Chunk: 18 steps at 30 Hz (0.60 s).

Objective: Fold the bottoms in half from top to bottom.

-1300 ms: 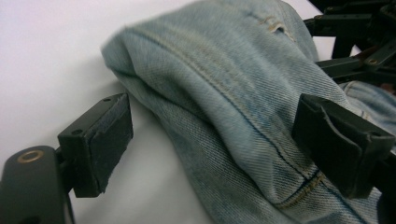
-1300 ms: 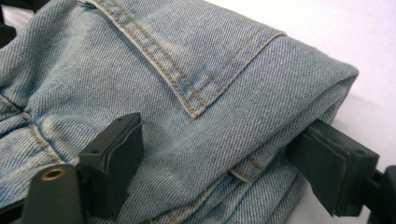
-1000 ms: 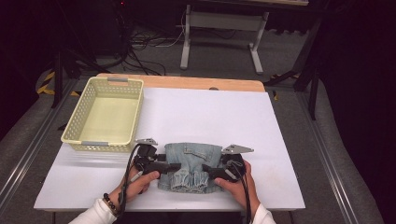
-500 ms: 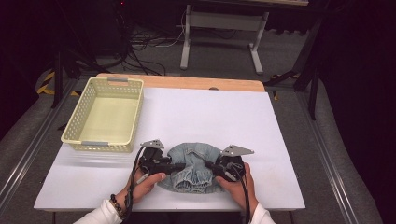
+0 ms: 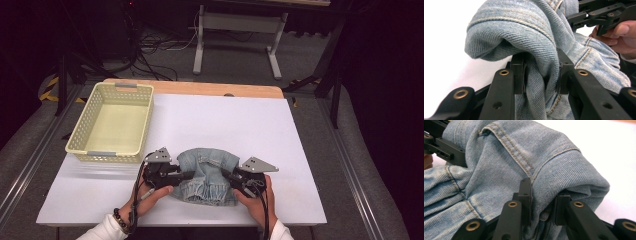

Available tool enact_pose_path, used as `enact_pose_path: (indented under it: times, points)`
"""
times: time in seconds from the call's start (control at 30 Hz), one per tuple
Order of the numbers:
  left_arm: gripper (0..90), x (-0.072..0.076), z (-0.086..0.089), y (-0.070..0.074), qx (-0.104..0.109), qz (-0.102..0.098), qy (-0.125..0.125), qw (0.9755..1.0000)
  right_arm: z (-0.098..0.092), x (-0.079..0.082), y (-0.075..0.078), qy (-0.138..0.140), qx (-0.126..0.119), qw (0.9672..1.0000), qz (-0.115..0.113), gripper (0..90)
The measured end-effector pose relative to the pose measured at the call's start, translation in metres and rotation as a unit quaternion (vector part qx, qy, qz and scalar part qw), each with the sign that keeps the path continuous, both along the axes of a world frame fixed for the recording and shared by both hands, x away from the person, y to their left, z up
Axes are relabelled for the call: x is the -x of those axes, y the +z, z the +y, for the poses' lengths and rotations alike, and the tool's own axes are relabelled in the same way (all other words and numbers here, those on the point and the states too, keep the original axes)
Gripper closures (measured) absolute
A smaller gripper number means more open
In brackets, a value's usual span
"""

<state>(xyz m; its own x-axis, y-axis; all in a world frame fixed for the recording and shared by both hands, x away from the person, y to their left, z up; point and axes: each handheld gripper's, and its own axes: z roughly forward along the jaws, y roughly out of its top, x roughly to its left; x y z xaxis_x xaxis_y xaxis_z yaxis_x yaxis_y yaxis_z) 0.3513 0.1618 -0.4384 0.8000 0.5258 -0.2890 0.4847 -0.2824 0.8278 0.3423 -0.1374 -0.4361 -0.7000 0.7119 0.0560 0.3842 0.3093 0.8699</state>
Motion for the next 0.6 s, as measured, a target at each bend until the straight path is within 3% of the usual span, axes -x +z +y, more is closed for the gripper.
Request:
enact_pose_path:
  times: [0.6]
  points:
    - [67.8, 0.0037, 0.0008, 0.0051, -0.014, -0.037, 0.007, 0.9992, 0.0024, 0.005, 0.0037, 0.001, -0.005, 0.9995, -0.032, 74.2]
